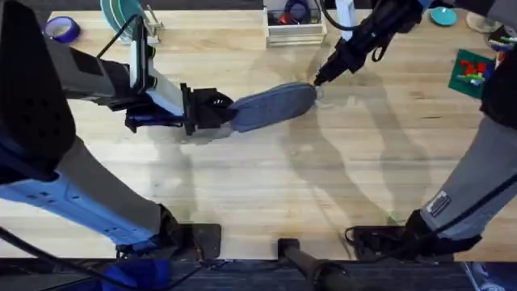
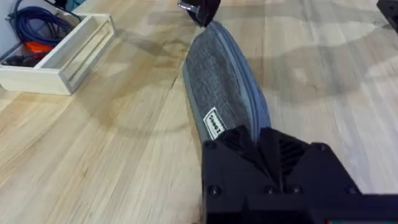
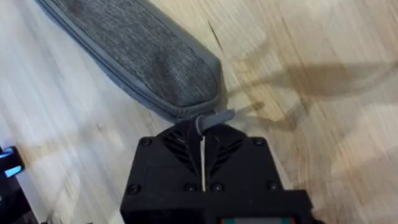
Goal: Unzip the bag, pick up the pens from the table one at a time and place them inside, then zip the bag closed.
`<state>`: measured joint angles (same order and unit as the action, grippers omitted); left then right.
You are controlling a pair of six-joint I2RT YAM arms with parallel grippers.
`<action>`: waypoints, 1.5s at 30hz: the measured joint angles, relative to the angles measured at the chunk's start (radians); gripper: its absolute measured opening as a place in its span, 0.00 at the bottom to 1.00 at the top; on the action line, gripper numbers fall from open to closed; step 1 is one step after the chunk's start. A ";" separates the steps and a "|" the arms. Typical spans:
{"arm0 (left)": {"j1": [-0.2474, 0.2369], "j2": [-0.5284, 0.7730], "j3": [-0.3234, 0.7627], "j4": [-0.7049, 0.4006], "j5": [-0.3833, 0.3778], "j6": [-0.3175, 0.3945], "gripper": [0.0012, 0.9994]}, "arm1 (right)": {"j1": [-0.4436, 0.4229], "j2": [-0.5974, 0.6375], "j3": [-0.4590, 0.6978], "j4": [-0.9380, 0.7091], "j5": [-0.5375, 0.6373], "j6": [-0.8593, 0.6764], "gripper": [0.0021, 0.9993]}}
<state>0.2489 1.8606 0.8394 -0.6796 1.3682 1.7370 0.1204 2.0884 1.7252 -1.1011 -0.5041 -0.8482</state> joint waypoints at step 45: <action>-0.002 0.000 0.000 0.000 -0.001 0.000 0.04 | -0.025 0.054 0.002 0.006 0.195 0.015 0.90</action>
<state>0.2474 1.8603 0.8394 -0.6796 1.3674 1.7370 0.0953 2.1422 1.7271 -1.0949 -0.3089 -0.8336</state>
